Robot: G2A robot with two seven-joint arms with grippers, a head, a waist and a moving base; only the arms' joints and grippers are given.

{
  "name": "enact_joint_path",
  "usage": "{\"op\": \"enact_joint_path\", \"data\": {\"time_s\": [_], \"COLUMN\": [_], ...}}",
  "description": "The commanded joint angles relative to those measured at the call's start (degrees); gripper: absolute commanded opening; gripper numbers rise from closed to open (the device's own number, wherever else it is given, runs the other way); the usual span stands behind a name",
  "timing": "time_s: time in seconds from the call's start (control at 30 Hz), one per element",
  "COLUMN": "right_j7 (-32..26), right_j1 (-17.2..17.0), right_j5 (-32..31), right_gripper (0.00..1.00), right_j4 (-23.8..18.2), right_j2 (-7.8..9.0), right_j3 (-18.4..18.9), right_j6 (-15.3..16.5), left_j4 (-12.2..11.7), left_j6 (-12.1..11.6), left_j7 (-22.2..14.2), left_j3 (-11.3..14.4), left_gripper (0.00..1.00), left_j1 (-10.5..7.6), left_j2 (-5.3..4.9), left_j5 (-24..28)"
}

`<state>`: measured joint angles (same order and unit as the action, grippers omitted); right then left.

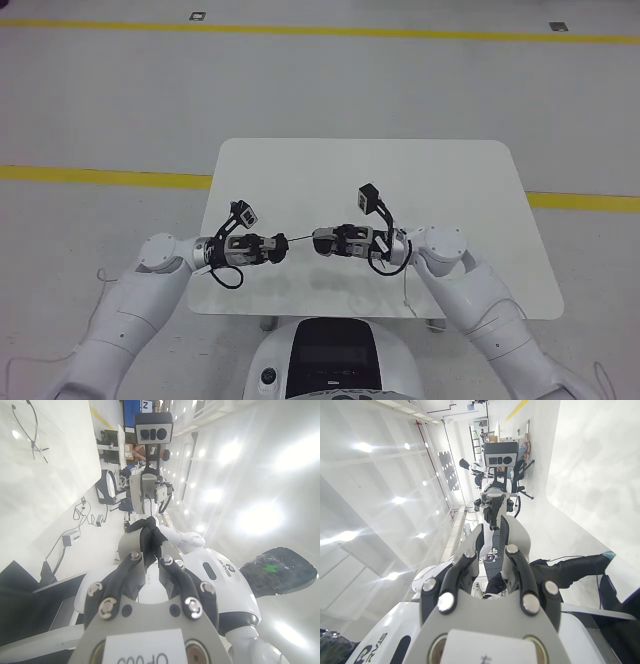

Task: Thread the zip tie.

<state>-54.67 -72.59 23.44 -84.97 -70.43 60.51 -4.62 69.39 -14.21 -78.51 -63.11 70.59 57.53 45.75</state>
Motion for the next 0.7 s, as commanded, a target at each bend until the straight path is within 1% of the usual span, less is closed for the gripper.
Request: {"op": "enact_joint_path", "data": {"time_s": [0.0, 0.1, 0.23, 0.37, 0.67], "right_j7": [0.0, 0.1, 0.1, 0.1, 0.5], "right_j1": [0.0, 0.2, 0.3, 0.4, 0.4], "right_j5": [0.1, 0.1, 0.3, 0.4, 0.5], "right_gripper": [0.15, 0.14, 0.09, 0.00, 0.00], "right_j4": [0.0, 0.1, 0.2, 0.2, 0.2], "right_j2": [0.02, 0.07, 0.14, 0.22, 0.42], "right_j3": [-0.2, -0.4, -0.5, -0.6, -0.8], "right_j6": [0.0, 0.0, 0.1, 0.0, -0.2], "left_j4": [0.0, 0.0, 0.0, 0.0, 0.0], "left_j6": [0.0, 0.0, 0.0, 0.0, 0.0], "left_j7": [0.0, 0.0, 0.0, 0.0, 0.0], "left_j3": [0.0, 0.0, 0.0, 0.0, 0.0], "left_gripper": [0.00, 0.00, 0.00, 0.00, 0.00], "left_j1": [0.00, 0.00, 0.00, 0.00, 0.00], "left_j2": [0.00, 0.00, 0.00, 0.00, 0.00], "left_j5": [0.0, 0.0, 0.0, 0.0, 0.0]}}
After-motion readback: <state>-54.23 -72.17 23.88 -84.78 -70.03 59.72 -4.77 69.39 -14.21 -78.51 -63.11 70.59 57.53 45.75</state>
